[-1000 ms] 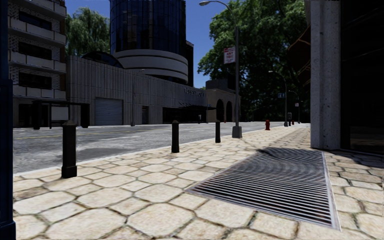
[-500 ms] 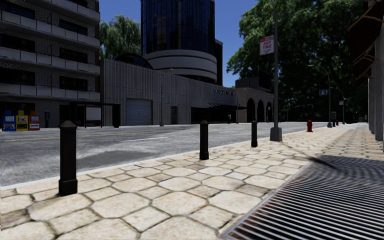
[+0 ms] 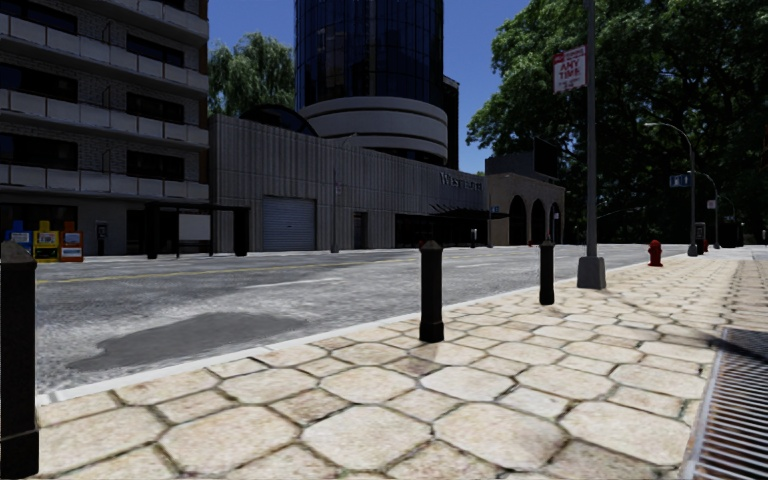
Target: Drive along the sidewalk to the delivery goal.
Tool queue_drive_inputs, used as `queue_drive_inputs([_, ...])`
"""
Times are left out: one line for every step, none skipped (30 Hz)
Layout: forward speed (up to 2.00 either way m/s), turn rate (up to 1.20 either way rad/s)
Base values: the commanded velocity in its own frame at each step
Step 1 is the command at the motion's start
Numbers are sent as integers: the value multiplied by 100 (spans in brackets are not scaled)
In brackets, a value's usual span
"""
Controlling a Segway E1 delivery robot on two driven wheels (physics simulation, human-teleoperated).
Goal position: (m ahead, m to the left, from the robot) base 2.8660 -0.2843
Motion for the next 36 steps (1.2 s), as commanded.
queue_drive_inputs([165, 0])
queue_drive_inputs([165, 0])
queue_drive_inputs([165, 0])
queue_drive_inputs([165, 0])
queue_drive_inputs([165, 0])
queue_drive_inputs([164, 0])
queue_drive_inputs([163, 0])
queue_drive_inputs([163, 0])
queue_drive_inputs([162, 0])
queue_drive_inputs([161, 0])
queue_drive_inputs([161, 0])
queue_drive_inputs([160, 0])
queue_drive_inputs([158, 0])
queue_drive_inputs([150, 0])
queue_drive_inputs([150, 0])
queue_drive_inputs([139, 0])
queue_drive_inputs([133, 0])
queue_drive_inputs([128, 0])
queue_drive_inputs([121, 6])
queue_drive_inputs([111, 11])
queue_drive_inputs([104, 12])
queue_drive_inputs([101, 14])
queue_drive_inputs([99, 30])
queue_drive_inputs([99, 30])
queue_drive_inputs([98, 36])
queue_drive_inputs([96, 37])
queue_drive_inputs([96, 38])
queue_drive_inputs([96, 38])
queue_drive_inputs([96, 38])
queue_drive_inputs([96, 38])
queue_drive_inputs([96, 38])
queue_drive_inputs([96, 38])
queue_drive_inputs([96, 38])
queue_drive_inputs([96, 38])
queue_drive_inputs([96, 38])
queue_drive_inputs([96, 38])
